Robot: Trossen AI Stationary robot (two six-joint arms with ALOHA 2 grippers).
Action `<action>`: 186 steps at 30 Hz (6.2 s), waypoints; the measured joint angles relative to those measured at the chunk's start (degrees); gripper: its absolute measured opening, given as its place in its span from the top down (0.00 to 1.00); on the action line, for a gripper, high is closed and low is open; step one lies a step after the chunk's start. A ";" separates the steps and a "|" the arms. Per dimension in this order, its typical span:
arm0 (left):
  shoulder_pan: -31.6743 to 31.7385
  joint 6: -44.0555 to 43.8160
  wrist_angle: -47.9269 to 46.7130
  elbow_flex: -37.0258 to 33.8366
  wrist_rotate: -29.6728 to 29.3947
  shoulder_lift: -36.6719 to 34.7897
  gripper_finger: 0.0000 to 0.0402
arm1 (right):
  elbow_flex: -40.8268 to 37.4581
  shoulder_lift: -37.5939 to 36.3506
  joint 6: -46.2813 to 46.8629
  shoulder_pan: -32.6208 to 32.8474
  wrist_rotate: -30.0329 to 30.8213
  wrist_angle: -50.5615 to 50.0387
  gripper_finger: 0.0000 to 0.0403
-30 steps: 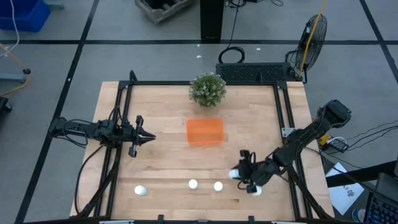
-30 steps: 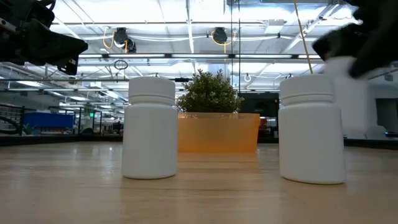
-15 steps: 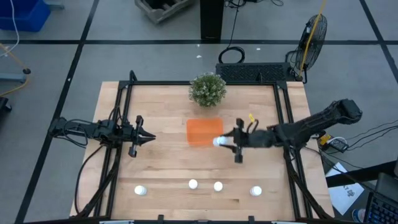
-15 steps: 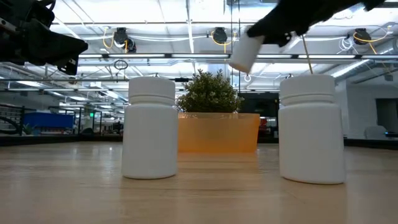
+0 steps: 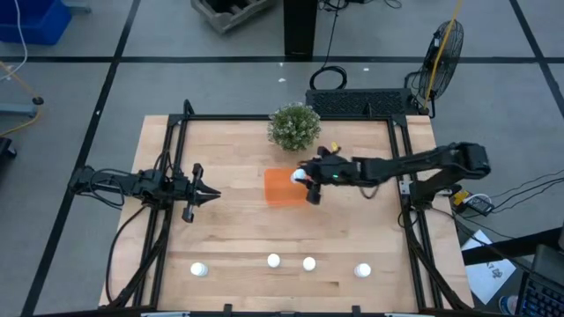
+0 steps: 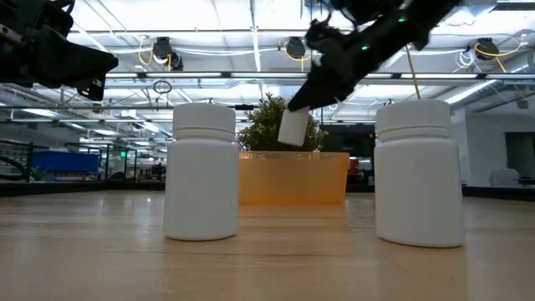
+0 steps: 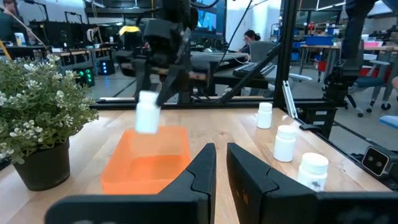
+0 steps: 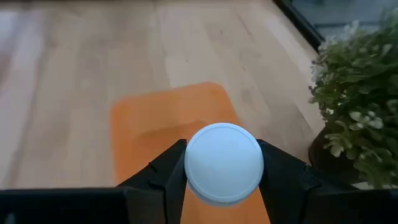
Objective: Pick and place pill bottles into a basket
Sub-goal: Put the white pill bottle into the orange bin
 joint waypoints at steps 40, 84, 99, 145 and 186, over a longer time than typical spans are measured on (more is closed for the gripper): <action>-0.02 0.02 0.01 0.00 0.00 0.02 0.88 | -1.76 10.48 2.94 -4.61 -4.64 1.80 0.58; -0.01 0.02 -0.01 -0.02 0.00 0.01 0.88 | -1.84 -12.90 1.45 15.56 -1.56 -10.70 0.36; 0.00 0.02 -0.01 -0.02 0.00 0.00 0.88 | -16.09 -27.88 10.16 38.10 3.12 -1.47 0.59; -6.26 -36.84 24.53 0.00 -15.13 15.57 0.98 | -33.03 -31.14 1.58 44.82 5.81 31.13 1.00; -25.04 -35.04 -0.54 57.02 -19.06 99.45 0.10 | -33.03 -31.12 5.33 44.04 9.06 25.05 0.99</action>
